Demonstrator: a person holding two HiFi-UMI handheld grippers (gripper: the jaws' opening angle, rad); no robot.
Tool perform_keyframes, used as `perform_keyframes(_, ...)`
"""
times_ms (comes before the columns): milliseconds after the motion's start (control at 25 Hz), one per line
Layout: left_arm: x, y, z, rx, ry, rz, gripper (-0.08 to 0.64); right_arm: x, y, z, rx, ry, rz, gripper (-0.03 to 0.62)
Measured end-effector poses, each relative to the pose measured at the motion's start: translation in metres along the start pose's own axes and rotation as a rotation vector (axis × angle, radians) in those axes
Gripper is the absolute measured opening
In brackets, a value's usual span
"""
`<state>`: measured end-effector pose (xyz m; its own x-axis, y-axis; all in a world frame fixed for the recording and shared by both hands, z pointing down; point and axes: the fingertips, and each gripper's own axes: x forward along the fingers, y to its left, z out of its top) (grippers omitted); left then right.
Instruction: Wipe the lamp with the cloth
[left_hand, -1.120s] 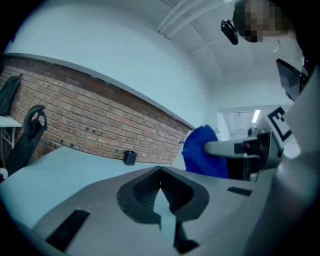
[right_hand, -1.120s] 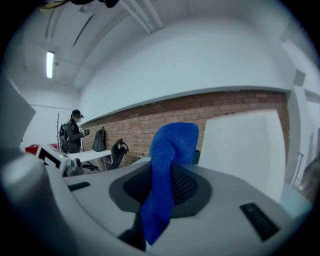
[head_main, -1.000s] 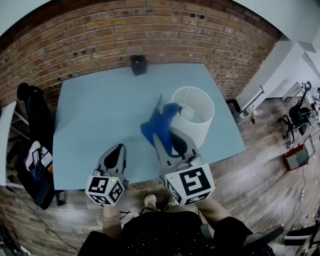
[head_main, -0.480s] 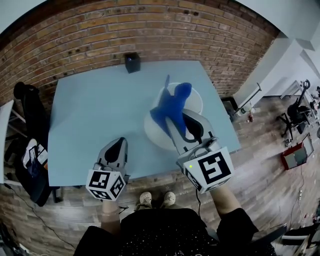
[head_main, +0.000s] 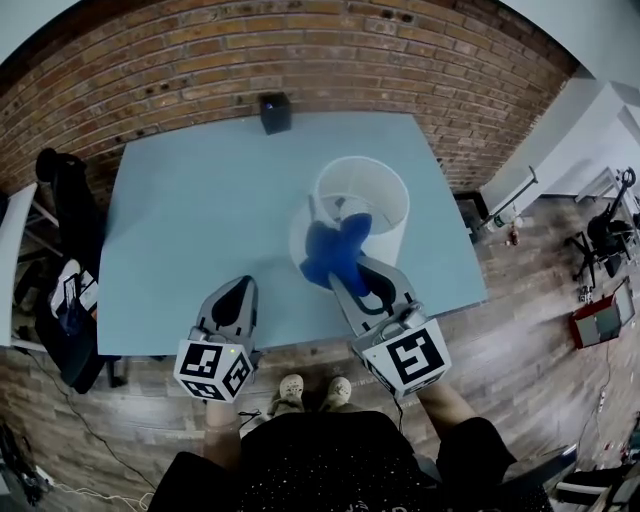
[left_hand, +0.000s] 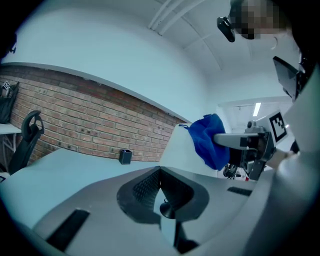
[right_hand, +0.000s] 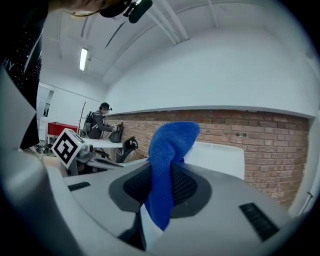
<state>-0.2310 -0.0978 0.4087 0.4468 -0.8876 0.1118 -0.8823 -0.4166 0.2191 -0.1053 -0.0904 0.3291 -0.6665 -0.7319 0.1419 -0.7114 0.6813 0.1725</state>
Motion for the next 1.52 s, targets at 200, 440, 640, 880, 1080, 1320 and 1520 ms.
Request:
perform_keyframes(200, -0.004, 0.0, -0.009, -0.008, 0.015, 0.019, 0.009, -0.002, 0.009, -0.037, 0.022, 0.053, 0.029, 0.081)
perform_keyframes(440, -0.007, -0.002, -0.014, 0.001, 0.028, 0.038, 0.008, -0.002, 0.02, -0.076, 0.072, 0.117, 0.053, 0.08)
perform_keyframes(640, -0.012, 0.0, -0.022, -0.004, 0.04, 0.047, 0.009, -0.003, 0.038, -0.115, 0.133, 0.207, 0.08, 0.08)
perform_keyframes(880, -0.016, 0.005, -0.053, -0.048, 0.064, 0.063, 0.009, -0.002, 0.065, -0.172, 0.169, 0.331, 0.12, 0.08)
perform_keyframes(1080, -0.019, 0.009, -0.079, -0.046, 0.087, 0.069, 0.009, 0.023, 0.054, -0.197, -0.042, 0.315, -0.009, 0.081)
perform_keyframes(1320, -0.018, 0.022, -0.086, -0.072, 0.046, 0.1, 0.009, 0.051, -0.001, -0.209, -0.376, 0.278, -0.223, 0.08)
perform_keyframes(1520, -0.02, 0.036, -0.087, -0.094, 0.019, 0.111, 0.008, 0.072, -0.018, -0.201, -0.552, 0.239, -0.296, 0.08)
